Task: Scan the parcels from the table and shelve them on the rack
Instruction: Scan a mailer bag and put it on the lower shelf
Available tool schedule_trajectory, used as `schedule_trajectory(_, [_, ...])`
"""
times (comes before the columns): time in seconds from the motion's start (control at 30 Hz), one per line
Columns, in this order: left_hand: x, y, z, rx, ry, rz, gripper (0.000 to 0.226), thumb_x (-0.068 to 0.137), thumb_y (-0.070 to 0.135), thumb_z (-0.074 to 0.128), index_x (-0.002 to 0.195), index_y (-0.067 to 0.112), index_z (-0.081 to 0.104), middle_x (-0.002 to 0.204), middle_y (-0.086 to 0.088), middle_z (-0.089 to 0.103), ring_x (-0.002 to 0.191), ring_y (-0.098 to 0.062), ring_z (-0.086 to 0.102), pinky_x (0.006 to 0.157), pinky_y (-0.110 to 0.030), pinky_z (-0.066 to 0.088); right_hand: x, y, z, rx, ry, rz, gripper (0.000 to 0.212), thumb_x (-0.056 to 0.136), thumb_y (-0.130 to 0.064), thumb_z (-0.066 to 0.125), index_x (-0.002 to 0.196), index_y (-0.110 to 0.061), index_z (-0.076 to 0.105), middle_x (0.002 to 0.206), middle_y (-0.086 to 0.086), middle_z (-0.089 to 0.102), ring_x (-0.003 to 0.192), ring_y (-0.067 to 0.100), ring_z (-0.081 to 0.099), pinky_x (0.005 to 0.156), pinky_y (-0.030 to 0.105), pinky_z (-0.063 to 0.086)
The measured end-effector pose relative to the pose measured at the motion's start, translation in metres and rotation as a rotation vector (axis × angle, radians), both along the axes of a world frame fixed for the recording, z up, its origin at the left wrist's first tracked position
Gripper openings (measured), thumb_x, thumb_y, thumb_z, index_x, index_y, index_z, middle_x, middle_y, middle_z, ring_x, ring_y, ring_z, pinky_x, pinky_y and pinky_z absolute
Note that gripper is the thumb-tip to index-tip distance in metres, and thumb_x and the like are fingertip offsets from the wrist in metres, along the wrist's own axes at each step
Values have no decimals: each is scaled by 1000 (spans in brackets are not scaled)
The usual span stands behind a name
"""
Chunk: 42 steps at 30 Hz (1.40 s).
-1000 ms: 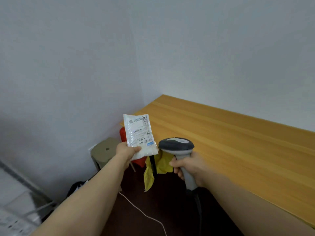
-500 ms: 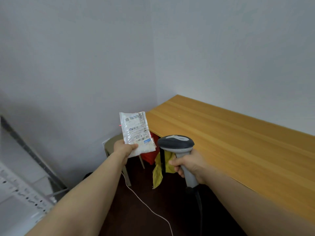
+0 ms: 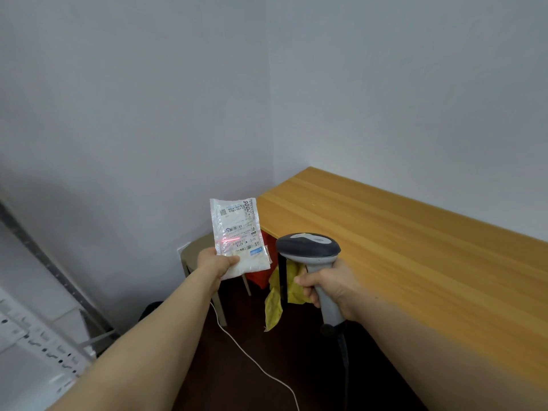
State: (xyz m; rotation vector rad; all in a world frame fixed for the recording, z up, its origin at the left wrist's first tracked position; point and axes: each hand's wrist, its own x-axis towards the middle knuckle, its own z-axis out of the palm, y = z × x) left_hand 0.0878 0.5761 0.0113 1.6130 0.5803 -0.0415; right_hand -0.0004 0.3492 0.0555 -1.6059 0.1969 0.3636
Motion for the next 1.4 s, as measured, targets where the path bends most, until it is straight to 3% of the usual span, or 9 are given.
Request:
schedule_trajectory(0.2, [1,3,-3,15,33,-69,34,80,-13,65,112,-3,61,117,-20,65,91,-31,64,73,-37,52,6,1,4,33,-12,-25,10,76,-2,74,76,-6,65,51,6,60,38,13,49,41,21,40])
schedule_trajectory(0.3, [3,7,0,34,51,-110,34,81,-13,65,113,-1,60,117,-19,65,92,-31,64,77,-40,54,7,1,4,19,-9,-39,17,76,-1,74,89,-3,64,53,7,62,38,13,50,41,22,40])
schedule_trajectory(0.43, [4,11,2,39,58,-127,38,80,-14,66,115,-3,60,116,-20,65,100,-36,65,82,-43,54,8,3,4,10,-16,-9,11,75,-1,73,74,-7,64,52,7,60,39,13,49,41,21,41])
schedule_trajectory(0.57, [3,12,0,41,50,-136,37,78,-14,67,113,-3,61,115,-20,65,93,-33,65,76,-40,54,9,8,5,-2,-38,30,16,75,-1,72,65,-7,62,51,7,59,39,14,49,42,21,41])
schedule_trajectory(0.87, [7,15,-5,55,54,-140,39,77,-14,68,114,-3,61,113,-19,66,90,-31,66,71,-37,54,10,15,6,-8,-14,23,20,76,0,72,62,-7,60,48,5,58,39,12,49,42,21,42])
schedule_trajectory(1.0, [8,18,-10,48,65,-133,39,77,-12,70,114,-3,61,113,-19,66,93,-33,67,74,-39,55,10,16,6,18,4,33,14,76,-1,73,67,-6,62,50,5,60,39,12,49,42,19,42])
schedule_trajectory(1.1, [5,20,-12,26,77,-123,39,77,-9,71,114,-2,60,113,-18,66,95,-33,66,79,-41,56,9,16,4,43,50,0,17,73,-2,77,86,-3,65,57,8,65,40,13,52,43,21,44])
schedule_trajectory(1.27, [-27,34,-12,-21,97,-67,27,78,-4,73,101,5,61,111,-16,67,91,-29,67,69,-35,55,10,29,-11,59,68,-20,28,69,8,77,92,0,62,62,13,67,46,18,58,49,28,47])
schedule_trajectory(1.4, [-86,66,-17,46,117,-4,45,71,-7,76,113,5,64,102,-10,69,83,-24,66,59,-28,55,10,58,-35,10,36,-8,29,68,10,75,90,-4,64,75,14,70,57,19,68,54,30,50])
